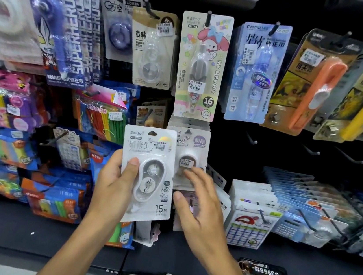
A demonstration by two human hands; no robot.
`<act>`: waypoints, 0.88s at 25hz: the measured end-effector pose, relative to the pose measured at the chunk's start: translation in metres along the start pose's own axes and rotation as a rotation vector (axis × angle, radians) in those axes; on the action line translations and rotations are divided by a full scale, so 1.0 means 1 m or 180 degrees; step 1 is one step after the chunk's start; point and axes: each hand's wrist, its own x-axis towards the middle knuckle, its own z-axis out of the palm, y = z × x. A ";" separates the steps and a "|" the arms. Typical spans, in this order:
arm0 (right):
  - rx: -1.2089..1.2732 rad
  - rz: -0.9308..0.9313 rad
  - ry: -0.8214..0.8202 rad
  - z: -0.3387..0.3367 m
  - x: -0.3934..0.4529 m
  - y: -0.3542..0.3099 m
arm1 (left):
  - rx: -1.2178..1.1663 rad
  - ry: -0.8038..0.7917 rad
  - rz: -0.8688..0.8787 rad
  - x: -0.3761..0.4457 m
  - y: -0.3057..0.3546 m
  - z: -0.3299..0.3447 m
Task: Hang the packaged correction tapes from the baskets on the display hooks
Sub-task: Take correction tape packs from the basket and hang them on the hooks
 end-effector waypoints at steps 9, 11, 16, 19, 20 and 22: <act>0.1425 0.0926 0.0400 -0.103 -0.023 0.010 | 0.2525 -0.0794 0.1309 -0.015 -0.015 0.075; 0.1088 0.1034 0.0262 -0.129 -0.014 0.015 | 0.3581 -0.0936 0.1400 -0.005 -0.020 0.089; 0.0979 0.1213 0.0092 -0.140 -0.010 0.021 | 0.4046 -0.1131 0.1435 0.004 -0.032 0.097; 0.0817 0.1313 0.0488 -0.130 -0.006 0.029 | 0.4047 -0.1184 0.1557 0.002 -0.038 0.091; 0.0727 0.1363 0.0593 -0.128 -0.001 0.032 | 0.4029 -0.1164 0.1609 0.000 -0.040 0.089; 0.0502 0.1534 0.0632 -0.125 0.011 0.043 | 0.3801 -0.1057 0.1712 -0.009 -0.042 0.086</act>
